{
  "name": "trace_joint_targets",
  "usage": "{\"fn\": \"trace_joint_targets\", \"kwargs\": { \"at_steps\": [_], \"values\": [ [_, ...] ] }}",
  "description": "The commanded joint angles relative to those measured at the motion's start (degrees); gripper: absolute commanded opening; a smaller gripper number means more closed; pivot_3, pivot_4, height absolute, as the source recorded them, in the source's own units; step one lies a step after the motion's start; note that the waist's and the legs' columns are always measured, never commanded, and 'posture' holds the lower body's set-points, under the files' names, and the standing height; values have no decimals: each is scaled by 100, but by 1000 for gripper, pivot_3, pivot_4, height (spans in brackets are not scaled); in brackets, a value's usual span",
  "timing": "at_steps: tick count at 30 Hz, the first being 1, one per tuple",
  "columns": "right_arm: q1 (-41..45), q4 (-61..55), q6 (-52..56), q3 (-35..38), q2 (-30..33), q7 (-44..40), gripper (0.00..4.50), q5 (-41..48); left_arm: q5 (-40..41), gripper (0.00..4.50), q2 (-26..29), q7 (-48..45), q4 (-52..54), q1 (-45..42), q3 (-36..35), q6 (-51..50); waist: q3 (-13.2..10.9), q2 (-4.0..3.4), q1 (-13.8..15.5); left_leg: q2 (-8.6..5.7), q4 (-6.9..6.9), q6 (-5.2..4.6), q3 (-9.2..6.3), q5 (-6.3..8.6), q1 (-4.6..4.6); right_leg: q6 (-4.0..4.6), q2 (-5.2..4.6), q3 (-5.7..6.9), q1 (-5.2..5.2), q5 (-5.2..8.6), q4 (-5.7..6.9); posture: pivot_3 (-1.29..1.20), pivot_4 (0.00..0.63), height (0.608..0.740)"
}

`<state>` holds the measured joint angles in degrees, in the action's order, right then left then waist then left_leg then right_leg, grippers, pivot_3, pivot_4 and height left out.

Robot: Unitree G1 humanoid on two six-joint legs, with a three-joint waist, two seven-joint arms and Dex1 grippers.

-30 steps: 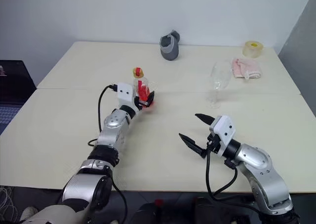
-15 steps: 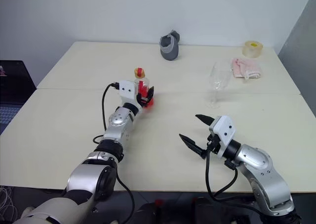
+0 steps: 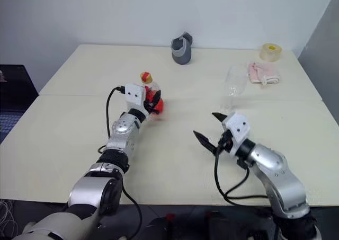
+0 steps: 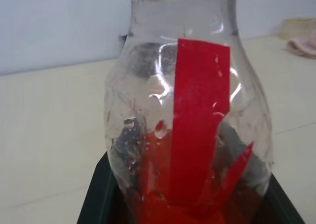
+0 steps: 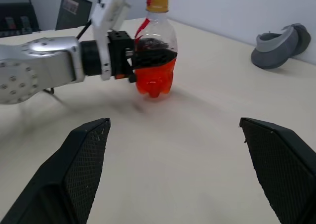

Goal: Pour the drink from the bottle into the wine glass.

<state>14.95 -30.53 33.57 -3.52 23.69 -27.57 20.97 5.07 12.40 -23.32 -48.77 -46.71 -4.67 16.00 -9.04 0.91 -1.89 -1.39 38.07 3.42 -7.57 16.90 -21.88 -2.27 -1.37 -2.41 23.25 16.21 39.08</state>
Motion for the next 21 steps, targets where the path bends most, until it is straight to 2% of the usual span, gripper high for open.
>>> {"fn": "trace_joint_targets", "kwargs": {
  "at_steps": [1,6,10,15,21],
  "values": [
    [819,30,639,159,-314,333,4499,373,287,1402,189,-835,1342,194,224,-547,0,-1,-23,3,-1,1,-5,0,0,0,0,-4,3,0,1,0,150,740],
    [2070,672,1030,209,-706,510,4499,523,546,1402,310,-1547,2490,420,469,-1459,0,-1,-52,2,0,1,-12,0,0,1,0,-4,4,-1,2,0,150,740],
    [2718,1142,1109,255,-990,532,4499,653,730,1402,250,-1842,3024,536,594,-1988,1,-2,-54,1,0,0,-13,0,0,1,-1,-4,4,-1,2,0,150,740],
    [3066,1411,1170,185,-988,311,4499,708,780,1402,292,-2084,3435,722,734,-2208,1,-3,-83,1,-1,0,-13,0,0,1,-3,-5,5,-1,2,0,150,740],
    [3201,1579,1173,148,-1002,212,4499,699,771,1402,204,-2043,3458,660,707,-2310,0,-3,-122,3,-1,-1,-13,0,1,2,-2,-6,7,-1,5,0,150,740]
  ]
}}
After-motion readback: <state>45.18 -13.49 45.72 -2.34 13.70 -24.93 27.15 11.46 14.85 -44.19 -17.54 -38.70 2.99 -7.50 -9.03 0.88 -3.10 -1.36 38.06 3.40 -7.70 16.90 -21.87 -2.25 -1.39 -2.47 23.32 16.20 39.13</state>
